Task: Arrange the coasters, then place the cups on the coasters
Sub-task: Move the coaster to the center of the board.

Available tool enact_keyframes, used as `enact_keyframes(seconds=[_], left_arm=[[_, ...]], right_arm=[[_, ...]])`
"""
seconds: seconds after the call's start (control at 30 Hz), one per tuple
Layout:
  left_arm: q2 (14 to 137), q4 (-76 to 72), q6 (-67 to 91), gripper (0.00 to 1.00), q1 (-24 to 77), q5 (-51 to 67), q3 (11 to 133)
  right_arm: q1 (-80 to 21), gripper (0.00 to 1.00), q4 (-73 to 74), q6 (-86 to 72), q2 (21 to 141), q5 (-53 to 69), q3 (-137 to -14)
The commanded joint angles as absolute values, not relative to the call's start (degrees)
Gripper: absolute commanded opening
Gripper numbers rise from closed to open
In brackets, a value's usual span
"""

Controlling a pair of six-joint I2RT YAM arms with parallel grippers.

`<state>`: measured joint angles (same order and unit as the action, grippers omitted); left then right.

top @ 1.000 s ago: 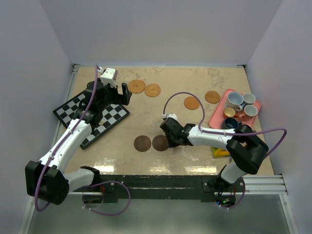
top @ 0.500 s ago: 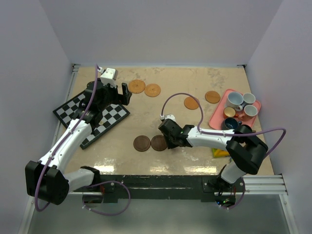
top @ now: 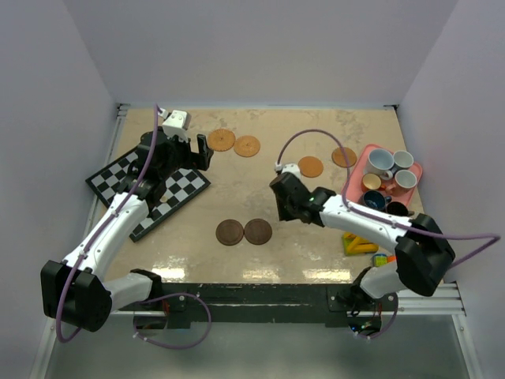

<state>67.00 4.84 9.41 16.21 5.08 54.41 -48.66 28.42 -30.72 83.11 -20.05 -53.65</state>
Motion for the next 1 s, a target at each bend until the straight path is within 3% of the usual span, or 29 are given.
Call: enact_keyframes(seconds=[0.0,0.17,0.37,0.57,0.77,0.97], left_arm=[[66.6,3.3,9.1,1.0,16.4,4.3,54.7],[66.7,3.3,9.0,1.0,16.4,4.0,54.7],[66.4,3.4,8.4,1.0,16.4,2.5,54.6],[66.9,3.4,8.3,1.0,16.4,2.6,54.6],[67.5,3.3,8.7,1.0,16.4,3.9,54.8],[67.4,3.3,9.0,1.0,16.4,4.4,54.7]], right_arm=[[-37.9,0.32,22.8,-23.4,80.0,-19.5,-59.0],[-28.8,0.35,15.4,-17.4,88.5,-17.1,-67.7],[-21.6,0.45,13.1,-12.0,102.9,-16.9,-80.8],[-16.8,0.61,12.3,-8.6,112.6,-14.9,-88.1],[-14.2,0.84,10.9,-7.1,116.7,-11.1,-89.2],[-14.1,0.86,10.3,-7.6,120.3,-8.6,-89.4]])
